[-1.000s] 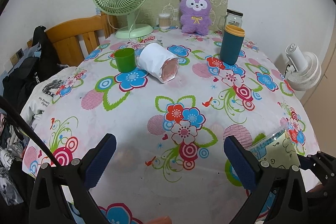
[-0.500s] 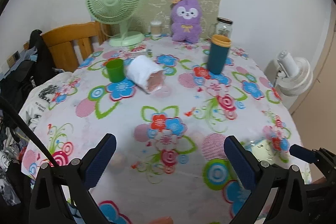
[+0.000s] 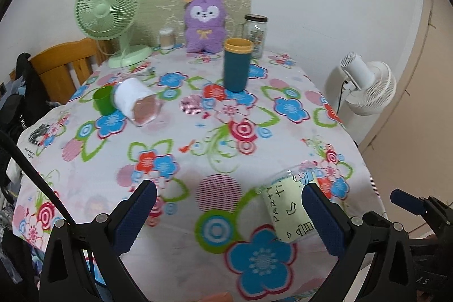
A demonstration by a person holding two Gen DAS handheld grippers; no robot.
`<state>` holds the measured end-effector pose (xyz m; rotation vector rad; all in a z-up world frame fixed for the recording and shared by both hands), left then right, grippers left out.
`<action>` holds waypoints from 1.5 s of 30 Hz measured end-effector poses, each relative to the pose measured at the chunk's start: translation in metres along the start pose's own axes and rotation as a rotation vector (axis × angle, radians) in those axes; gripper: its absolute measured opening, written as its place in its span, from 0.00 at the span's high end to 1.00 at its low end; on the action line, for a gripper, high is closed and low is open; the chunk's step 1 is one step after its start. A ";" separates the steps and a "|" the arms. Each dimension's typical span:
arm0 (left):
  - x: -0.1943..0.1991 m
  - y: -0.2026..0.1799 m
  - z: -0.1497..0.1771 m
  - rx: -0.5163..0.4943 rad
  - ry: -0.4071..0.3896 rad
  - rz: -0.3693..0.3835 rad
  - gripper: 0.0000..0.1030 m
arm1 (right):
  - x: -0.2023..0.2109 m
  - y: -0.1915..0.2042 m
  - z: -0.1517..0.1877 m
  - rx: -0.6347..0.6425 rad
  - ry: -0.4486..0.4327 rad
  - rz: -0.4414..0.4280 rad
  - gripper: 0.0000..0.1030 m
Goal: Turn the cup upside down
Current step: 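Carry the cup toward the left tool while the left tool approaches it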
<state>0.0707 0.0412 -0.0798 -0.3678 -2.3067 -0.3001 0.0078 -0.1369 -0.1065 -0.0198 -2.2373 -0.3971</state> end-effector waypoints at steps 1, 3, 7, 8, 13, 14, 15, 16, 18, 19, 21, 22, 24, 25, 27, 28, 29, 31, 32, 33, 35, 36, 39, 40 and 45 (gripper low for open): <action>-0.003 -0.004 -0.001 -0.001 0.004 0.002 0.00 | 0.000 -0.006 0.000 -0.010 0.002 0.004 0.21; -0.010 -0.013 -0.003 -0.004 0.017 0.010 0.00 | -0.001 -0.016 0.001 -0.026 0.002 0.011 0.21; -0.022 -0.030 -0.006 -0.020 0.038 0.023 0.00 | -0.002 -0.034 0.001 -0.058 0.002 0.023 0.21; -0.025 -0.034 -0.007 -0.024 0.041 0.028 0.00 | -0.003 -0.038 0.000 -0.065 0.001 0.026 0.21; -0.037 -0.051 -0.010 -0.038 0.063 0.053 0.00 | -0.006 -0.055 0.000 -0.098 0.007 0.034 0.21; -0.039 -0.054 -0.009 -0.040 0.068 0.057 0.00 | -0.006 -0.057 0.000 -0.101 0.008 0.035 0.21; -0.041 -0.057 -0.009 -0.040 0.074 0.062 0.00 | -0.007 -0.060 0.000 -0.106 0.009 0.038 0.21; -0.043 -0.060 -0.008 -0.041 0.080 0.068 0.00 | -0.007 -0.062 0.001 -0.109 0.009 0.040 0.21; -0.047 -0.066 -0.006 -0.044 0.092 0.080 0.00 | -0.008 -0.066 0.001 -0.115 0.010 0.043 0.21; -0.048 -0.069 -0.004 -0.044 0.099 0.089 0.00 | -0.008 -0.068 0.001 -0.120 0.011 0.043 0.21; -0.050 -0.074 0.000 -0.040 0.116 0.107 0.00 | -0.008 -0.072 0.002 -0.131 0.013 0.044 0.21; -0.051 -0.075 0.002 -0.036 0.125 0.114 0.00 | -0.008 -0.073 0.002 -0.135 0.013 0.045 0.21; -0.053 -0.077 0.006 -0.025 0.135 0.121 0.00 | -0.008 -0.076 0.004 -0.139 0.013 0.051 0.21; -0.053 -0.076 0.007 -0.014 0.139 0.122 0.00 | -0.007 -0.077 0.004 -0.139 0.014 0.052 0.21; -0.055 -0.075 0.011 0.013 0.146 0.127 0.00 | -0.007 -0.079 0.006 -0.142 0.016 0.055 0.21; -0.056 -0.074 0.013 0.025 0.153 0.131 0.00 | -0.007 -0.080 0.007 -0.144 0.016 0.056 0.21; -0.057 -0.072 0.015 0.036 0.160 0.134 0.00 | -0.007 -0.081 0.008 -0.146 0.018 0.058 0.21; -0.057 -0.070 0.019 0.055 0.170 0.136 0.00 | -0.007 -0.082 0.008 -0.151 0.018 0.058 0.21; -0.057 -0.069 0.021 0.064 0.172 0.133 0.01 | -0.008 -0.082 0.009 -0.153 0.018 0.058 0.21; -0.057 -0.068 0.023 0.071 0.172 0.131 0.01 | -0.008 -0.082 0.009 -0.154 0.018 0.057 0.21; -0.057 -0.066 0.026 0.081 0.173 0.126 0.04 | -0.008 -0.082 0.009 -0.153 0.018 0.058 0.21; -0.057 -0.066 0.027 0.084 0.176 0.122 0.06 | -0.008 -0.082 0.009 -0.153 0.020 0.058 0.21; -0.060 -0.062 0.032 0.099 0.193 0.122 0.19 | -0.009 -0.082 0.011 -0.154 0.025 0.055 0.21; -0.060 -0.061 0.033 0.108 0.198 0.129 0.22 | -0.009 -0.081 0.011 -0.154 0.025 0.056 0.21; -0.058 -0.056 0.040 0.130 0.191 0.139 0.39 | -0.010 -0.080 0.011 -0.156 0.024 0.057 0.21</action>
Point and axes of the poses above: each gripper's, at about its wrist camera, not at the fingertips, and x roughly against the way its jaws point, y to its left, z to its underside, the point moved 4 cm from there along -x, roughly the way its jaws point, and after that the axes turned 12 degrees about -x, right-handed, at the moved point
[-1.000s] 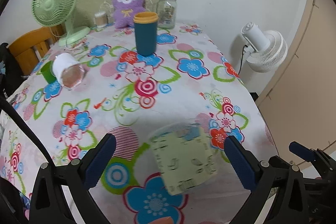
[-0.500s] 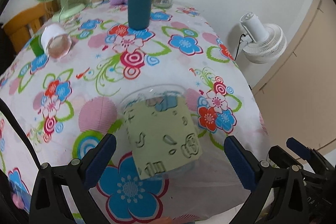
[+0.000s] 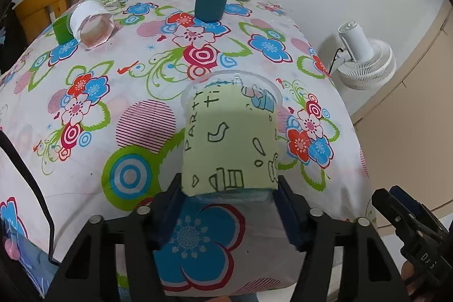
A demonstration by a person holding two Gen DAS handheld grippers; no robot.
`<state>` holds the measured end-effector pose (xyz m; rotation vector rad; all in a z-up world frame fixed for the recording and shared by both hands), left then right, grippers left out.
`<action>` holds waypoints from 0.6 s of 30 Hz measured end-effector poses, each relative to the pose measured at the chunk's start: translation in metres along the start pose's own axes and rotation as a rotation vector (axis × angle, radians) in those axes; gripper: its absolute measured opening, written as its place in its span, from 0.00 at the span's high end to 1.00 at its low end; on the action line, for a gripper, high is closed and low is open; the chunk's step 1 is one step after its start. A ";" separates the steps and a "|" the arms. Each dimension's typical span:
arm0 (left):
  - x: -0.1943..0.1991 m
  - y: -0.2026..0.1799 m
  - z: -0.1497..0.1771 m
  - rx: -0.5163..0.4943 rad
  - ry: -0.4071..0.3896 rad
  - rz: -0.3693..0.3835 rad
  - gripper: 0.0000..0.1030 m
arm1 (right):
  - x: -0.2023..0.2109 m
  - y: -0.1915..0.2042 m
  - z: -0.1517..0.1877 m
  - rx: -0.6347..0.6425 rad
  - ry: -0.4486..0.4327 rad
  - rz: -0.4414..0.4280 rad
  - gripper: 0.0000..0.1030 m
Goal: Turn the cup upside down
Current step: 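Carry the cup toward the left tool while the left tool approaches it, then grasp the pale green cup with the left tool fingers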
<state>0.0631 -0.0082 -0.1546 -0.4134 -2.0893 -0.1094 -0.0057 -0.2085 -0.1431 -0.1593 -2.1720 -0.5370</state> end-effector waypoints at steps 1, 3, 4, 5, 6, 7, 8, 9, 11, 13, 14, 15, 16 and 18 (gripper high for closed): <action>0.001 0.001 0.000 -0.001 -0.005 -0.001 0.40 | 0.000 0.000 0.000 0.001 0.001 -0.001 0.21; 0.005 0.003 0.000 0.002 -0.018 -0.009 0.41 | -0.001 0.002 0.001 0.002 0.004 -0.002 0.21; 0.006 0.004 -0.001 0.001 -0.021 -0.010 0.42 | -0.001 0.003 0.001 0.003 0.006 -0.003 0.21; 0.007 0.005 -0.001 0.001 -0.024 -0.011 0.42 | -0.001 0.004 0.001 0.004 0.006 -0.004 0.21; 0.008 0.006 -0.002 -0.001 -0.025 -0.012 0.43 | -0.002 0.005 0.001 0.005 0.006 -0.005 0.21; 0.009 0.007 -0.002 -0.003 -0.026 -0.014 0.43 | -0.002 0.006 0.000 0.005 0.006 -0.006 0.21; 0.009 0.009 -0.003 -0.006 -0.026 -0.015 0.43 | -0.003 0.007 0.000 0.005 0.006 -0.008 0.21; 0.010 0.010 -0.004 -0.013 -0.024 -0.016 0.43 | -0.003 0.009 0.000 0.005 0.007 -0.011 0.21; 0.012 0.011 -0.007 -0.032 -0.021 -0.023 0.43 | -0.005 0.011 0.000 0.009 0.008 -0.013 0.21; 0.014 0.014 -0.009 -0.053 -0.018 -0.035 0.43 | -0.005 0.014 0.000 0.015 0.008 -0.016 0.21; 0.015 0.015 -0.009 -0.065 -0.014 -0.039 0.43 | -0.006 0.015 -0.001 0.016 0.008 -0.018 0.21; 0.016 0.017 -0.011 -0.084 -0.005 -0.038 0.43 | -0.006 0.016 -0.001 0.017 0.008 -0.022 0.21; 0.017 0.019 -0.012 -0.096 0.005 -0.034 0.43 | -0.006 0.016 -0.001 0.018 0.008 -0.024 0.21; 0.018 0.022 -0.016 -0.137 0.041 -0.019 0.43 | -0.007 0.018 -0.001 0.020 0.008 -0.029 0.21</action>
Point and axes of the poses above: each gripper's, at about its wrist camera, not at the fingertips, and x roughly against the way its jaws point, y to its left, z to its underside, the point moved 4 cm from there along -x, roughly the way its jaws point, and after that the axes turned 12 degrees about -x, right-handed, at the moved point
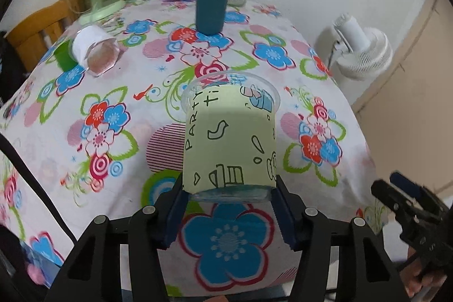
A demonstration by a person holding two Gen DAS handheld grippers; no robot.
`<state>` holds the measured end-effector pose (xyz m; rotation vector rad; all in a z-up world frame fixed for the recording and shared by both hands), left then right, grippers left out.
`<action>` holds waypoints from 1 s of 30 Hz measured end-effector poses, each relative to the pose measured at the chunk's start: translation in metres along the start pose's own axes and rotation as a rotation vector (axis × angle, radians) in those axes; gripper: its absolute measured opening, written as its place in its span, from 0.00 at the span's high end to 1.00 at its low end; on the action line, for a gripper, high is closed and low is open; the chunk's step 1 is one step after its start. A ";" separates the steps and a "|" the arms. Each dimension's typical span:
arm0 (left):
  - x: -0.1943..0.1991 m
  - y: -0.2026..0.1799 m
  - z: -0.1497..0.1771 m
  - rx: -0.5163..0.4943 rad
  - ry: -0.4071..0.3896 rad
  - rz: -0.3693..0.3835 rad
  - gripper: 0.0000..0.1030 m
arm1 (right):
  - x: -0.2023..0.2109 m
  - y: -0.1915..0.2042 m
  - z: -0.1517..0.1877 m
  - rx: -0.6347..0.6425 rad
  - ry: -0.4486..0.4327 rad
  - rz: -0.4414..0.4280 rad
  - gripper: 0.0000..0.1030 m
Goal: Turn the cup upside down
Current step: 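Grasp the pale green cup with the left tool fingers, then rotate the left tool to turn the cup rim-down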
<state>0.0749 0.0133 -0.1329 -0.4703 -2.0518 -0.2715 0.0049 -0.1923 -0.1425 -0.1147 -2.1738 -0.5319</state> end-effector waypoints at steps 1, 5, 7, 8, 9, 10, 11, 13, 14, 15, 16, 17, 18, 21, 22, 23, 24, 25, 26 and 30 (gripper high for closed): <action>0.000 0.002 -0.002 -0.023 0.019 0.005 0.43 | -0.001 0.001 0.000 0.001 0.001 -0.003 0.21; -0.001 0.010 -0.012 -0.107 0.120 0.045 0.43 | -0.003 0.006 0.001 0.012 0.004 -0.015 0.21; -0.001 0.016 -0.017 -0.132 0.169 0.060 0.43 | -0.003 0.008 0.002 0.017 0.006 -0.022 0.21; -0.001 0.018 -0.021 -0.154 0.194 0.060 0.43 | -0.003 0.009 0.003 0.018 0.007 -0.024 0.21; 0.000 0.019 -0.023 -0.175 0.216 0.058 0.43 | -0.004 0.010 0.003 0.021 0.009 -0.026 0.21; 0.002 0.020 -0.027 -0.199 0.235 0.051 0.43 | -0.004 0.010 0.004 0.023 0.011 -0.027 0.21; 0.003 0.020 -0.029 -0.225 0.252 0.042 0.43 | -0.005 0.011 0.004 0.025 0.013 -0.028 0.21; 0.005 0.018 -0.031 -0.273 0.298 0.036 0.43 | -0.006 0.013 0.005 0.027 0.019 -0.033 0.21; 0.005 0.017 -0.032 -0.292 0.329 0.040 0.43 | -0.007 0.014 0.006 0.028 0.020 -0.034 0.21; 0.005 0.017 -0.032 -0.304 0.353 0.044 0.43 | -0.008 0.015 0.006 0.030 0.022 -0.038 0.21; 0.003 0.016 -0.032 -0.324 0.400 0.051 0.43 | -0.008 0.016 0.007 0.033 0.024 -0.043 0.21; 0.002 0.016 -0.031 -0.339 0.437 0.053 0.43 | -0.009 0.018 0.007 0.036 0.025 -0.047 0.21; 0.000 0.015 -0.030 -0.348 0.465 0.054 0.43 | -0.010 0.020 0.008 0.038 0.027 -0.051 0.21; -0.004 0.017 -0.027 -0.371 0.581 0.058 0.43 | -0.013 0.025 0.010 0.049 0.033 -0.065 0.21; -0.005 0.018 -0.027 -0.375 0.609 0.054 0.43 | -0.014 0.027 0.011 0.054 0.034 -0.069 0.21; -0.005 0.018 -0.027 -0.379 0.636 0.048 0.43 | -0.014 0.029 0.011 0.058 0.034 -0.071 0.21; -0.005 0.019 -0.028 -0.386 0.662 0.038 0.43 | -0.015 0.030 0.011 0.063 0.034 -0.073 0.21; -0.005 0.019 -0.028 -0.394 0.698 0.042 0.43 | -0.015 0.032 0.012 0.068 0.035 -0.077 0.21; -0.005 0.019 -0.029 -0.394 0.732 0.056 0.42 | -0.016 0.033 0.013 0.071 0.036 -0.080 0.21; -0.006 0.019 -0.032 -0.402 0.872 0.064 0.42 | -0.019 0.037 0.016 0.079 0.043 -0.093 0.21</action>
Point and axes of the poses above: each gripper's, at about its wrist camera, not at the fingertips, and x roughly against the way its jaws point, y to its left, z to its underside, the point moved 4 cm from there along -x, roughly the way its jaws point, and after that the axes turned 12 degrees about -x, right-handed, at the moved point
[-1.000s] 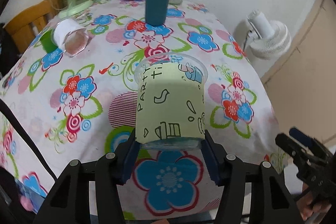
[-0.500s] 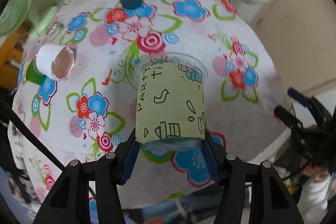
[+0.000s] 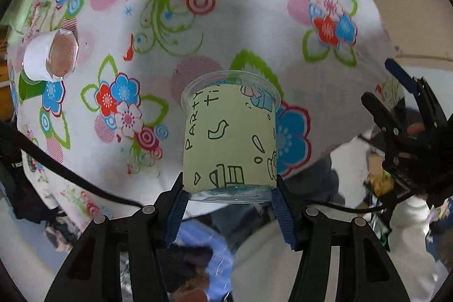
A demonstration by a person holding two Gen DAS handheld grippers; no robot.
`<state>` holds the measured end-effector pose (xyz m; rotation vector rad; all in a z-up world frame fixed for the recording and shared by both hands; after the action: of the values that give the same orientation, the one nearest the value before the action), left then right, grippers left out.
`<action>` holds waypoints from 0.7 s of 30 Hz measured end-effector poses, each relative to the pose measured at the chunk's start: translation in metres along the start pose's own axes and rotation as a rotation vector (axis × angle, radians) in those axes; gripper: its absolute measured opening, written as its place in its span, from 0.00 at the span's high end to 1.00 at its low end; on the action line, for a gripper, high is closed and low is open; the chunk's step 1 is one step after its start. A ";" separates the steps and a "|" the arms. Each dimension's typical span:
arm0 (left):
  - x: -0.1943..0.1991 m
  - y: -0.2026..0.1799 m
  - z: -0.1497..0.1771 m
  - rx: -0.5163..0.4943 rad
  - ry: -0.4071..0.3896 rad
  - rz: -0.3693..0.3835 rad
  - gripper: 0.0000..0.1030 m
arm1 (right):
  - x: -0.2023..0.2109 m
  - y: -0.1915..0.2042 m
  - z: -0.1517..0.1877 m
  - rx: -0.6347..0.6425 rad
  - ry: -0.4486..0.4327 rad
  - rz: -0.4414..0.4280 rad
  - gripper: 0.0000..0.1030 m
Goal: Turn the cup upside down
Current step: 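Rotate the left tool to turn the cup rim-down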
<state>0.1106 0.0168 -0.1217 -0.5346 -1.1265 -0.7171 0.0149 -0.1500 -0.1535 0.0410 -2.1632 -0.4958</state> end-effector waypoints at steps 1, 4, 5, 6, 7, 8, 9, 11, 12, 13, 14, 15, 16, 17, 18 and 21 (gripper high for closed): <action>0.001 0.001 -0.001 -0.004 0.019 -0.007 0.42 | -0.001 0.002 0.002 0.006 -0.001 -0.004 0.21; 0.001 0.002 -0.007 -0.023 0.107 -0.009 0.42 | -0.002 0.006 0.007 0.025 -0.003 -0.008 0.21; -0.001 0.003 -0.009 -0.028 0.134 -0.014 0.42 | -0.002 0.007 0.008 0.032 -0.005 -0.008 0.21; -0.002 0.003 -0.012 -0.033 0.149 -0.027 0.42 | -0.003 0.008 0.010 0.039 -0.007 -0.008 0.21; -0.002 0.003 -0.014 -0.039 0.164 -0.039 0.41 | -0.003 0.009 0.011 0.044 -0.008 -0.008 0.21; -0.006 0.002 -0.018 -0.046 0.187 -0.045 0.41 | -0.004 0.010 0.012 0.049 -0.009 -0.011 0.21; -0.007 0.002 -0.021 -0.047 0.204 -0.042 0.41 | -0.004 0.010 0.012 0.050 -0.008 -0.012 0.21; -0.007 0.003 -0.029 -0.056 0.227 -0.037 0.40 | -0.005 0.011 0.014 0.048 -0.009 -0.021 0.21; -0.007 0.003 -0.032 -0.061 0.234 -0.035 0.40 | -0.006 0.012 0.014 0.047 -0.010 -0.024 0.21; -0.012 0.000 -0.034 -0.067 0.237 -0.031 0.38 | -0.006 0.012 0.015 0.046 -0.011 -0.028 0.21; -0.017 -0.003 -0.037 -0.075 0.238 -0.025 0.34 | -0.007 0.013 0.016 0.046 -0.012 -0.030 0.21; -0.017 -0.003 -0.038 -0.084 0.238 -0.021 0.31 | -0.007 0.013 0.016 0.044 -0.012 -0.034 0.21; -0.017 -0.003 -0.041 -0.090 0.233 -0.020 0.27 | -0.007 0.013 0.016 0.043 -0.012 -0.036 0.21; -0.016 -0.003 -0.043 -0.094 0.227 -0.023 0.24 | -0.007 0.013 0.017 0.042 -0.012 -0.038 0.21; -0.016 -0.002 -0.045 -0.098 0.220 -0.025 0.24 | -0.008 0.013 0.017 0.042 -0.012 -0.039 0.21; -0.014 -0.003 -0.048 -0.096 0.203 -0.020 0.22 | -0.009 0.014 0.015 0.043 -0.010 -0.043 0.21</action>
<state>0.1348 -0.0155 -0.1518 -0.5199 -0.9125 -0.8272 0.0112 -0.1302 -0.1633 0.1087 -2.1866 -0.4745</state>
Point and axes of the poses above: each gripper's, at about its wrist camera, not at the fingertips, and x roughly against the way its jaws point, y to its left, z to its underside, the point moved 4 cm from there along -x, roughly the way its jaws point, and after that the axes turned 12 degrees about -x, right-handed, at the moved point
